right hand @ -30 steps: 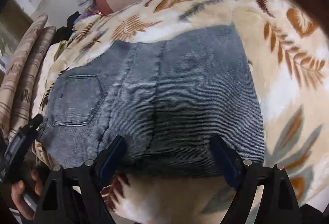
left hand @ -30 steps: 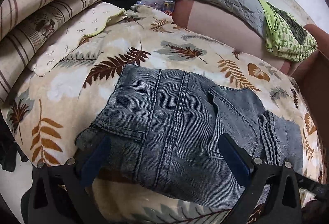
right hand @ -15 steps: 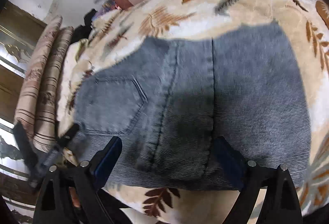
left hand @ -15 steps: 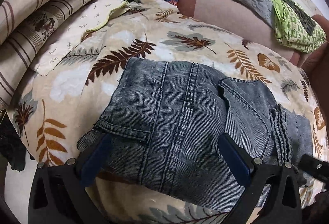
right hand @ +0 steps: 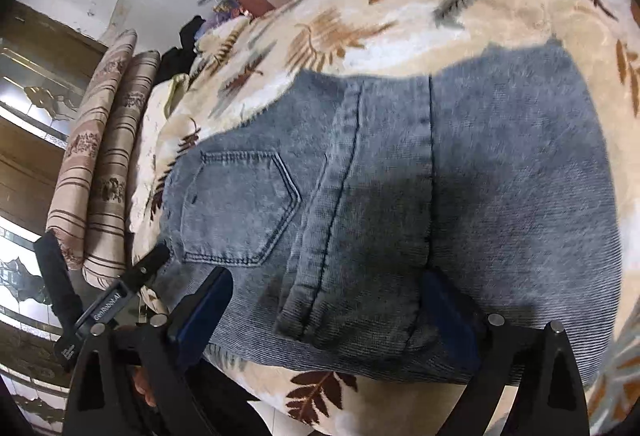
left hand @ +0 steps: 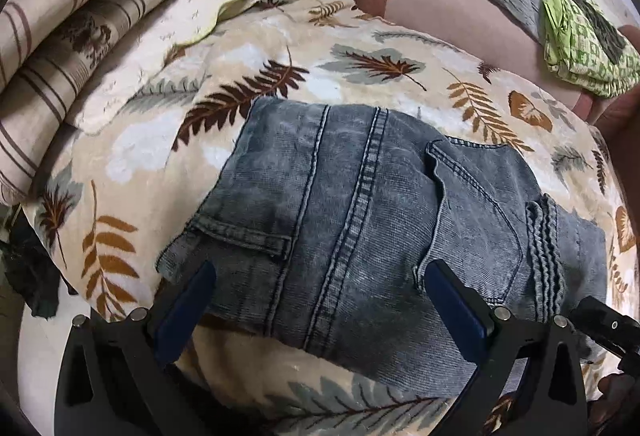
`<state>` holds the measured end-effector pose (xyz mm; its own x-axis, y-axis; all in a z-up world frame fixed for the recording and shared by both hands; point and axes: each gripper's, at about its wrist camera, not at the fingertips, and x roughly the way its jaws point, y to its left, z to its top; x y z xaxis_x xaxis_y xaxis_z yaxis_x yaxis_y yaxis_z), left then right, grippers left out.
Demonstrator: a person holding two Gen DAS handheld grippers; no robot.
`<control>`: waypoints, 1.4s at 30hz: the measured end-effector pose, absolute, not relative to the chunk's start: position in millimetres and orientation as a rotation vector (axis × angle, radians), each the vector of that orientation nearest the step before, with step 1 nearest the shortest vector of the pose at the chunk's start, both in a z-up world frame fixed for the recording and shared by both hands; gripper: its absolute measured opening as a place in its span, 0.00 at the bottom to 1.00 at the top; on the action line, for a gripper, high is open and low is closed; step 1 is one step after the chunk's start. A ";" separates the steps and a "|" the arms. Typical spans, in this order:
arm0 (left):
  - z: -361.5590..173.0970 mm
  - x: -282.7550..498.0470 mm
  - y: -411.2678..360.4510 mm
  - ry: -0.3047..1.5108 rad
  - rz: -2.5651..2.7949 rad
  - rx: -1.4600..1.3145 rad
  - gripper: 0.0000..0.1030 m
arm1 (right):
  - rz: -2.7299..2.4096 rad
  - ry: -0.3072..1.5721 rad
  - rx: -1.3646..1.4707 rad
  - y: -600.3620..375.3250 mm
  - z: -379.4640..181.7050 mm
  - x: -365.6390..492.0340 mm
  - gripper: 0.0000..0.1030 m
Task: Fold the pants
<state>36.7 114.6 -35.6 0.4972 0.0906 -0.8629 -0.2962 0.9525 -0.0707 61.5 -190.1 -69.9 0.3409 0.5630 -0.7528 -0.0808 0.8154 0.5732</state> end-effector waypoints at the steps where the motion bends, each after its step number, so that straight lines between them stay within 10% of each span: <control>1: -34.8 34.7 116.2 1.025 0.241 -0.229 1.00 | 0.444 1.142 0.479 -190.3 -66.3 61.5 0.94; 17: -18.7 35.2 139.3 0.947 0.248 -0.228 1.00 | 0.478 1.078 0.203 -139.2 -9.4 185.8 0.91; 22: -51.6 56.8 139.1 1.041 0.234 -0.216 1.00 | 0.439 1.194 0.127 -103.8 -48.3 235.0 0.68; 24: -70.1 62.0 136.9 1.086 0.235 -0.168 1.00 | 0.445 1.264 0.087 -91.2 -70.5 240.2 0.15; 28: -67.7 59.9 137.7 1.067 0.228 -0.158 1.00 | 0.415 1.214 -0.034 -75.3 -66.8 232.5 0.06; 34: -66.4 56.0 136.7 1.075 0.218 -0.153 1.00 | 0.353 1.234 -0.035 -74.5 -80.2 240.6 0.10; 37: -67.1 56.0 138.1 1.073 0.215 -0.150 1.00 | 0.332 1.177 0.048 -88.8 -64.7 232.1 0.38; 38: -67.6 56.9 137.6 1.074 0.219 -0.150 1.00 | 0.322 1.149 0.035 -90.6 -52.5 223.8 0.61; 42: -66.3 56.9 135.5 1.077 0.234 -0.151 1.00 | 0.380 1.011 0.094 -101.8 -4.5 181.3 0.68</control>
<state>56.9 135.5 -66.3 0.4527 0.1158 -0.8841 -0.2619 0.9651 -0.0077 181.3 -101.8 -4.5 0.4716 0.3526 -0.8082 -0.2668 0.9307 0.2504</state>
